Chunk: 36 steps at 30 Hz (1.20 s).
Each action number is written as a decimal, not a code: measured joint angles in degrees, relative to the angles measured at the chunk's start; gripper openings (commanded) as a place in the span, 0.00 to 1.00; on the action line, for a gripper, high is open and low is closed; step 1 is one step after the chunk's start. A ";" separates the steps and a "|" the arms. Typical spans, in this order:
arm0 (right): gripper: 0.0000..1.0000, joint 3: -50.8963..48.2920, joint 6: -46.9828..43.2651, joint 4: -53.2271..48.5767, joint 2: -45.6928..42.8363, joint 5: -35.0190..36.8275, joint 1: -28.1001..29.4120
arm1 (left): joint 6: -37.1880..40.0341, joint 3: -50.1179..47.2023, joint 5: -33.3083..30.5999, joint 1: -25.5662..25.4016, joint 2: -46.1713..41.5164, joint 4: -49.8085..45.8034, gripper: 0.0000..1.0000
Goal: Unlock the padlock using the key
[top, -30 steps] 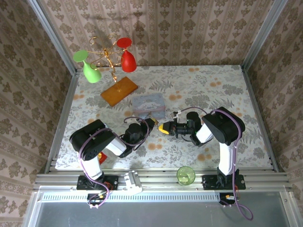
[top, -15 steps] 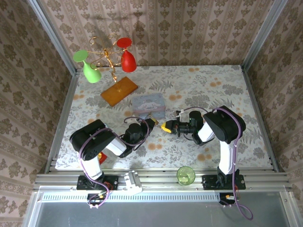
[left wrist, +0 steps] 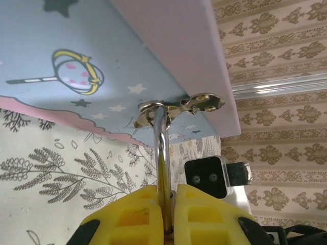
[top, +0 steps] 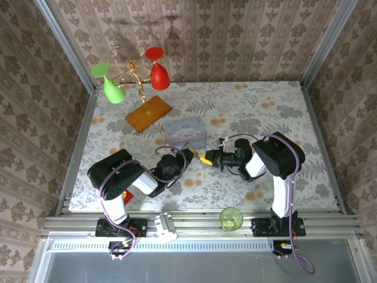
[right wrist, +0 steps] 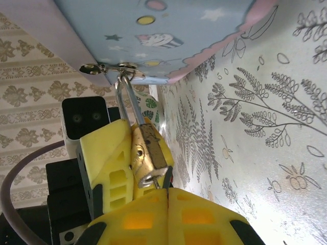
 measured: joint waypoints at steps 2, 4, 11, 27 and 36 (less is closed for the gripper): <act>0.00 0.00 0.24 0.02 0.00 1.09 0.37 | 0.00 0.00 0.04 -0.24 0.02 -0.15 0.00; 0.00 0.00 0.81 0.00 0.00 2.05 0.57 | 0.00 0.00 -0.04 -0.26 0.11 -0.07 0.00; 0.00 -1.18 1.33 -0.37 -1.07 7.32 2.12 | -0.02 0.00 -0.85 -0.46 0.72 0.02 0.00; 0.44 -1.03 -28.72 -45.64 -25.44 25.92 7.56 | 0.04 -0.28 0.00 -0.55 6.80 4.94 0.00; 0.64 7.93 -53.33 -72.67 -31.85 49.64 19.26 | 0.46 -0.31 0.22 -0.55 7.04 5.60 0.00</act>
